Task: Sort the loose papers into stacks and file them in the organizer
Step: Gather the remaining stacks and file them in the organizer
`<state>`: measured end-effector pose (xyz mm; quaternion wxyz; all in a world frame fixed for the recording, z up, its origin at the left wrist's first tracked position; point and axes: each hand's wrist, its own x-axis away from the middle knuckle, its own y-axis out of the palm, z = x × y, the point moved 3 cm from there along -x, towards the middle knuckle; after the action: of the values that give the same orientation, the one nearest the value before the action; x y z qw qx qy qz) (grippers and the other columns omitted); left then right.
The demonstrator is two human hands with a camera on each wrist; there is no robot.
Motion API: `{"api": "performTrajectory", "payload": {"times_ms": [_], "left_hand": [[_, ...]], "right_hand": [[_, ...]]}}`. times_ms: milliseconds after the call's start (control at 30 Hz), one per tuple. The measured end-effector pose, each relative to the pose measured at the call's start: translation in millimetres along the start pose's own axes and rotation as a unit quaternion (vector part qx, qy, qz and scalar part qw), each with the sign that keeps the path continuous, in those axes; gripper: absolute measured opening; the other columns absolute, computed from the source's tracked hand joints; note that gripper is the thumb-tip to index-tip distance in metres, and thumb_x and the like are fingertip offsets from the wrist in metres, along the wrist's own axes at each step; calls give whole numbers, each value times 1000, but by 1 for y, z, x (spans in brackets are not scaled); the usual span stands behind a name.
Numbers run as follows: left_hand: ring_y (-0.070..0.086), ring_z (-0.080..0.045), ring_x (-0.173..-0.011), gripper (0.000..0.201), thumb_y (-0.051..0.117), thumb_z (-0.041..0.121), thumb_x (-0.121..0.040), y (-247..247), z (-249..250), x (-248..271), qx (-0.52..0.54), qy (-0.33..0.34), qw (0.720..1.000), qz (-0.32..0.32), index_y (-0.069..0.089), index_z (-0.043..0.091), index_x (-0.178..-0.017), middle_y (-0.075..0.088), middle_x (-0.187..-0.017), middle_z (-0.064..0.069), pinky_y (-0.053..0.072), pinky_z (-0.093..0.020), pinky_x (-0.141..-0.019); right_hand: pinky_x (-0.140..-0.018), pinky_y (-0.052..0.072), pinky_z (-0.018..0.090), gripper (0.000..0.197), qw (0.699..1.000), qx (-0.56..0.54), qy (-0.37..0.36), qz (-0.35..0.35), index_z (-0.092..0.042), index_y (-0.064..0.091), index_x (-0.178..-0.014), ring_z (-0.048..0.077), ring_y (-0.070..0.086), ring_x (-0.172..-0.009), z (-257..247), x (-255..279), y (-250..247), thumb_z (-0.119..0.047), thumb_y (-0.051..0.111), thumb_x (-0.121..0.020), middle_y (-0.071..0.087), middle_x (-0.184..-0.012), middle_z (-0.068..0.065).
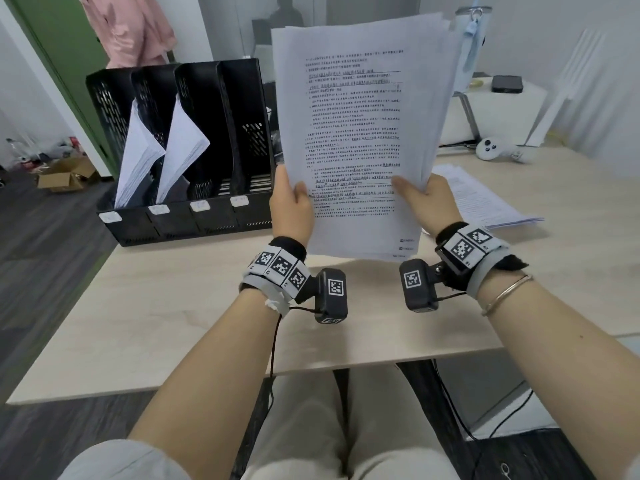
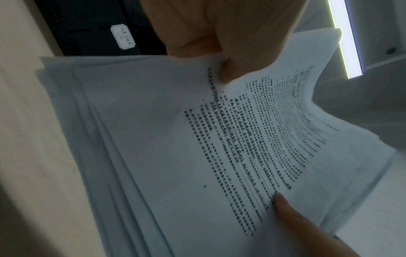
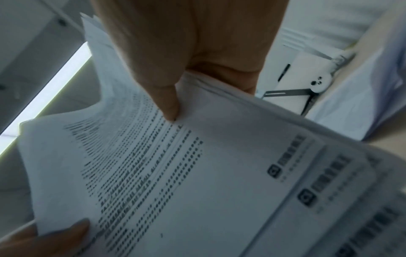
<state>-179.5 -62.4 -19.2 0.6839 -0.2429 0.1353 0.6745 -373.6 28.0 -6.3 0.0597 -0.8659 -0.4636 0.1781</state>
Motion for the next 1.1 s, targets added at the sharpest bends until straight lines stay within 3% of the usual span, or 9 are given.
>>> {"api": "performTrajectory", "payload": {"times_ms": [67,200,367,433,600,700,833,967,1100], "left_hand": [[54,4,-81,28,38,-4,-93,3,1,1,-3,10,1000,-4,46,0,-119,56,-102,4,37,3,-71],[55,-12,-101,32,40,-5,-91,11,4,4,-4,43,999,-9,42,4,-122,57,-114,-3,40,-6,-82],[48,-9,-100,30,38,-5,-95,24,3,10,6,13,997,-73,38,-3,-125,49,-111,2,31,7,-75],[47,-8,-99,32,35,-4,-96,23,2,9,3,3,998,-57,39,-2,-127,50,-110,3,31,5,-73],[54,-11,-91,32,36,-7,-93,23,14,6,-6,33,999,-24,42,0,-123,55,-104,2,39,-5,-72],[53,-8,-97,34,41,-6,-92,23,29,-5,55,42,997,-19,36,-1,-125,52,-109,1,38,0,-78],[52,-19,-114,45,47,3,-91,24,30,-22,78,10,996,-32,27,5,-131,48,-124,-7,44,-16,-92],[52,-15,-106,34,43,1,-95,23,22,-22,63,-40,996,-51,35,-1,-128,51,-115,-4,45,-17,-90],[55,-5,-94,24,39,0,-96,17,33,-24,88,0,996,14,42,-2,-120,55,-110,-2,40,0,-75]], "right_hand": [[-91,52,45,29,1000,24,-13,10,-8,62,-116,25,64,-101,-2,-2,-2,-25,58,-93,67,-111,10],[-94,49,45,27,998,50,-32,-4,-6,59,-119,27,60,-107,-8,-3,1,-14,51,-95,64,-117,12],[-82,44,23,38,994,62,-4,-87,-6,53,-128,13,53,-104,-7,0,10,2,45,-92,59,-121,6],[-81,45,19,38,995,53,-8,-79,-9,53,-129,13,54,-105,-9,1,9,-1,46,-92,59,-119,2],[-96,46,35,32,997,35,-26,-57,-11,58,-125,21,57,-113,-22,-5,3,-10,46,-96,62,-121,5],[-92,45,28,33,995,28,-68,-63,-10,55,-126,14,56,-107,-39,-9,-1,-7,51,-94,59,-115,-1],[-78,45,9,40,992,35,-93,-75,-14,53,-125,2,58,-97,-48,-12,-5,-11,64,-87,60,-111,-6],[-76,48,12,27,995,-27,-73,-58,-9,60,-120,2,61,-90,-46,-13,-8,-8,51,-95,64,-112,2],[-78,50,13,21,993,-49,-104,-26,-18,61,-113,-1,63,-87,-56,-11,-11,-11,51,-96,66,-102,-5]]}}
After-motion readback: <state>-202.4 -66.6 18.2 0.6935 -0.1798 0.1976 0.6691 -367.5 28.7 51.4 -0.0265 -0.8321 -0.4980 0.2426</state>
